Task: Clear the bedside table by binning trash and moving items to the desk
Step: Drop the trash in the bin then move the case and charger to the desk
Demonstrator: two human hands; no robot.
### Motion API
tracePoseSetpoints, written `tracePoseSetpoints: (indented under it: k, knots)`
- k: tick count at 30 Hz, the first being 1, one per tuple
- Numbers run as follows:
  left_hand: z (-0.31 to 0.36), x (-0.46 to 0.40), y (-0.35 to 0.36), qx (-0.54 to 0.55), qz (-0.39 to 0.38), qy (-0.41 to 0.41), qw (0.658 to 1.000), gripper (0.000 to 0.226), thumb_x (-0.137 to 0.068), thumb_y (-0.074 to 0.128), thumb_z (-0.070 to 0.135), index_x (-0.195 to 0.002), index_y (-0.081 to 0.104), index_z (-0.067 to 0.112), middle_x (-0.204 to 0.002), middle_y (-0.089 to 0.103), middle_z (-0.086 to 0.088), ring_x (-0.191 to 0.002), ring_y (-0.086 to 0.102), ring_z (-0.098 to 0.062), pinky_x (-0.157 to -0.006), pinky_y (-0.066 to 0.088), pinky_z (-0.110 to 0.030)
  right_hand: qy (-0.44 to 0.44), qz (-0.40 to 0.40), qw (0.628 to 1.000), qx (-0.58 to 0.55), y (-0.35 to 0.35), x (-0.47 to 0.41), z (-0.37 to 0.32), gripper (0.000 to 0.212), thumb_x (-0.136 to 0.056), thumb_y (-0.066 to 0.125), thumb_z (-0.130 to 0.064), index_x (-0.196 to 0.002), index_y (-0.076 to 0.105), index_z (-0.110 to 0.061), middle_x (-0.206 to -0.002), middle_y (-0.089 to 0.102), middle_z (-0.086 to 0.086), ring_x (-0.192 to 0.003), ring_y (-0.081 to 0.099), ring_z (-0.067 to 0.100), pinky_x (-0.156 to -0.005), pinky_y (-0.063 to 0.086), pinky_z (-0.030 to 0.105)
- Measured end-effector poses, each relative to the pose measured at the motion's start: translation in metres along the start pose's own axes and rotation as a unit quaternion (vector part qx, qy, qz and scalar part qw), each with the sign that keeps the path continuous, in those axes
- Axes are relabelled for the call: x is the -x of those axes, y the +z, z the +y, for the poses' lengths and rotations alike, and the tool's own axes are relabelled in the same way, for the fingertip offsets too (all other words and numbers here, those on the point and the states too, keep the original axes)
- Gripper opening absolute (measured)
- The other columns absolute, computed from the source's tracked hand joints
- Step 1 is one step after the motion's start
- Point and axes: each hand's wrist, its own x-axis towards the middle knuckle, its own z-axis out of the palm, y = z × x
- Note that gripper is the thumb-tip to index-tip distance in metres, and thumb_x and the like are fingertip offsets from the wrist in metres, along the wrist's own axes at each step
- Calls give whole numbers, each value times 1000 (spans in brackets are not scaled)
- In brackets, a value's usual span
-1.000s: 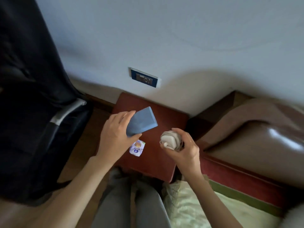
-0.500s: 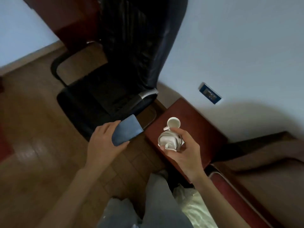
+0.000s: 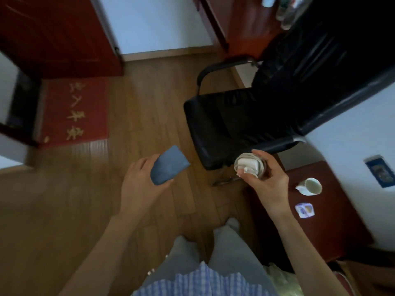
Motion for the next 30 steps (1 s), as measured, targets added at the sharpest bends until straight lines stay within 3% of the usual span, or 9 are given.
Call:
tracePoseSetpoints:
  k: [4,9,17,19,21,22,25,30]
  knots:
    - [-44,8,-41,11,51,-45,998,69,-71,65,61,-116,63,8,-108,66,-9,-101,61,-25,-87,51,-46,-30,-36,999,11,46,-13,-26,56,-68,83,-27,-119,60,-21,-109,67,-1,-99,65,9,-81,54,21]
    - [-72,-6,-70,-40,113,-54,991,70,-64,60,54,-116,63,7,-100,68,-10,-93,64,-27,-76,51,-35,-58,-95,994,16,102,-44,-49,64,-64,77,-45,-121,59,-21,-110,65,-2,-99,64,9,-81,55,24]
    - [-104,-102,-107,-38,118,-73,990,68,-62,60,54,-115,63,11,-101,69,-4,-92,64,-21,-74,54,-37,-83,-133,988,2,190,-132,-74,61,-65,75,-45,-120,58,-23,-109,64,-8,-99,63,7,-81,54,20]
    - [-118,-142,-111,-32,103,-95,990,71,-62,56,61,-112,65,11,-98,69,-5,-89,64,-22,-73,54,-39,-73,-124,990,-8,210,-160,-81,61,-65,77,-43,-120,59,-22,-109,64,-8,-99,63,7,-81,55,21]
    - [-126,-188,-122,12,95,-132,987,92,-59,51,76,-112,64,4,-101,68,-14,-93,64,-28,-78,52,-41,-61,-112,992,-19,227,-190,-91,61,-65,79,-40,-120,59,-21,-109,65,-8,-99,64,7,-81,55,23]
    - [-134,-211,-126,19,91,-128,987,97,-59,50,80,-113,64,1,-102,67,-17,-95,63,-30,-80,51,-42,-53,-103,993,-25,234,-205,-97,60,-65,80,-38,-119,60,-22,-108,65,-8,-99,64,7,-82,55,24]
    - [-146,-265,-140,-55,79,-34,995,67,-74,60,61,-116,62,9,-101,68,-4,-92,64,-21,-75,54,-39,-39,-72,996,-37,253,-250,-110,55,-67,83,-29,-117,61,-23,-107,66,-8,-98,65,7,-81,56,25]
    - [-168,-343,-161,-46,71,9,996,68,-71,67,56,-121,59,10,-103,67,-4,-93,64,-22,-77,53,-40,-37,-55,998,-22,286,-318,-128,57,-66,83,-30,-119,61,-22,-107,66,-7,-98,65,7,-83,55,24]
